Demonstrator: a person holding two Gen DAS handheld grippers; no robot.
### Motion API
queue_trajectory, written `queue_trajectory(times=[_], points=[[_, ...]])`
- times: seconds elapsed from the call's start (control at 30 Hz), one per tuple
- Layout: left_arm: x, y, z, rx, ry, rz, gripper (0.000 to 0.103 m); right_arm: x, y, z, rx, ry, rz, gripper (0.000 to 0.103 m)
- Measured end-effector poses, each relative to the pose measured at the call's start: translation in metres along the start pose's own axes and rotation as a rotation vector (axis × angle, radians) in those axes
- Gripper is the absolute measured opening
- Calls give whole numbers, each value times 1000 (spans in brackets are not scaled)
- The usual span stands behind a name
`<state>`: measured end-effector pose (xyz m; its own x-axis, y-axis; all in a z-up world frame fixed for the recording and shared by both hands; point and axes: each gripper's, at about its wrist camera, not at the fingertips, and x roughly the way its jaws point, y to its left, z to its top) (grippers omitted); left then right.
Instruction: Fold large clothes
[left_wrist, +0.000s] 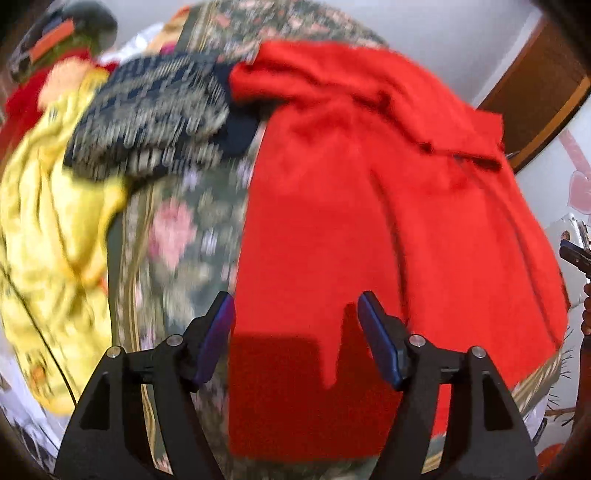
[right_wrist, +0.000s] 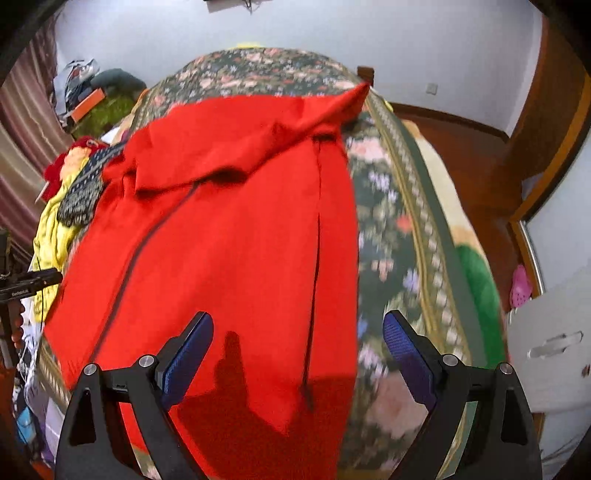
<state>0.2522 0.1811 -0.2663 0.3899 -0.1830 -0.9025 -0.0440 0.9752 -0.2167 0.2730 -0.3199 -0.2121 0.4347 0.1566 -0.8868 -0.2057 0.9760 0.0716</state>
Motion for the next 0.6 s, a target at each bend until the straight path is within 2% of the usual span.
queue_trajectory(times=[0.17, 0.23, 0.4, 0.47, 0.57, 0.6], points=[[4, 19, -34, -85, 46, -41, 69, 0, -1, -25, 24, 31, 21, 92], [5, 24, -43, -117, 48, -87, 69, 3, -4, -35, 48, 46, 25, 92], [8, 22, -48, -141, 33, -179, 69, 1, -12, -45, 103, -3, 22, 92], [10, 15, -47, -133, 25, -177, 69, 2, -9, -45, 108, -13, 16, 92], [8, 4, -46, -112, -2, -188, 47, 3, -8, -46, 122, -35, 17, 87], [8, 0, -46, -102, -7, -212, 32, 2, -8, -46, 135, -44, 11, 81]])
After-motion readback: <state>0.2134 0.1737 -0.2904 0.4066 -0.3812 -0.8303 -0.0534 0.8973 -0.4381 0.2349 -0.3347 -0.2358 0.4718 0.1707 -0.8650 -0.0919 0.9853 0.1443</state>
